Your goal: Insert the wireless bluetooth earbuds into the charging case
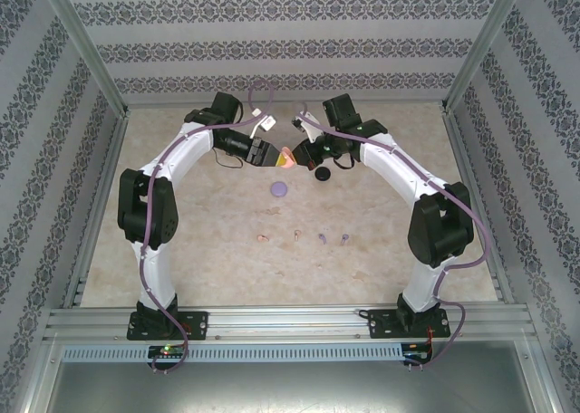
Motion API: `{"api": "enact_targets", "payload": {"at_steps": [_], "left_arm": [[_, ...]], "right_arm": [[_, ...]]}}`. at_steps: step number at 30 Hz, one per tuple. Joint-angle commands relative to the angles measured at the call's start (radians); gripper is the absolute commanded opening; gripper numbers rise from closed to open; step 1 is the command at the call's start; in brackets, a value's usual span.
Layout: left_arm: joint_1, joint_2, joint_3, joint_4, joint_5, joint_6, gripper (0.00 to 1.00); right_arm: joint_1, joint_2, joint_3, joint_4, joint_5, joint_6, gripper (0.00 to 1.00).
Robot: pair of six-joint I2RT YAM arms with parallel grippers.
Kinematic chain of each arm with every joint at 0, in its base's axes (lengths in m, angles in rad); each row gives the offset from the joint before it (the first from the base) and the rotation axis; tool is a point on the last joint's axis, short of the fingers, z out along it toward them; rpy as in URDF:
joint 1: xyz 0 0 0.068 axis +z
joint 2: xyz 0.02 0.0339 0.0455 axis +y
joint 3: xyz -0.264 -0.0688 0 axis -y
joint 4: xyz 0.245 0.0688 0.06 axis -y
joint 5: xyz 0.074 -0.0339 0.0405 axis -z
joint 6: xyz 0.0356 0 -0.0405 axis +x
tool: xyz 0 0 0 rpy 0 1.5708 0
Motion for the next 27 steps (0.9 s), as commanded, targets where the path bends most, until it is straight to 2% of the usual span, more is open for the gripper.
{"api": "enact_targets", "payload": {"at_steps": [1, 18, 27], "left_arm": [[-0.013, 0.023, 0.028, -0.034, 0.045, 0.034, 0.54], [-0.024, 0.045, 0.042, -0.035, 0.057, 0.034, 0.46], [-0.025, 0.053, 0.057, -0.030, 0.060, 0.029, 0.37]], "right_arm": [[0.014, 0.024, 0.042, -0.018, 0.004, -0.022, 0.00], [0.015, 0.026, 0.047, -0.011, -0.014, -0.015, 0.00], [0.016, 0.024, 0.043, -0.008, -0.015, -0.013, 0.00]]}}
